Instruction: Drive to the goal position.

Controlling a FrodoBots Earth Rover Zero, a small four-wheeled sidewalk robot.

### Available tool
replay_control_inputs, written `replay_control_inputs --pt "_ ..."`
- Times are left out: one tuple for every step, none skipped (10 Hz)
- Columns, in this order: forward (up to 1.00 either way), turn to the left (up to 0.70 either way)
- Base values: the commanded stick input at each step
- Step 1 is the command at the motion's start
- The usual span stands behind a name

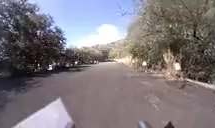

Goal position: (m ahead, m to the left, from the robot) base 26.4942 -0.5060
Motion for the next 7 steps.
replay_control_inputs --pt "0.5 0.0" --pt "0.5 0.0" --pt "0.5 0.0" --pt "0.5 0.0" --pt "0.5 0.0" --pt "0.5 0.0" --pt "0.5 0.0"
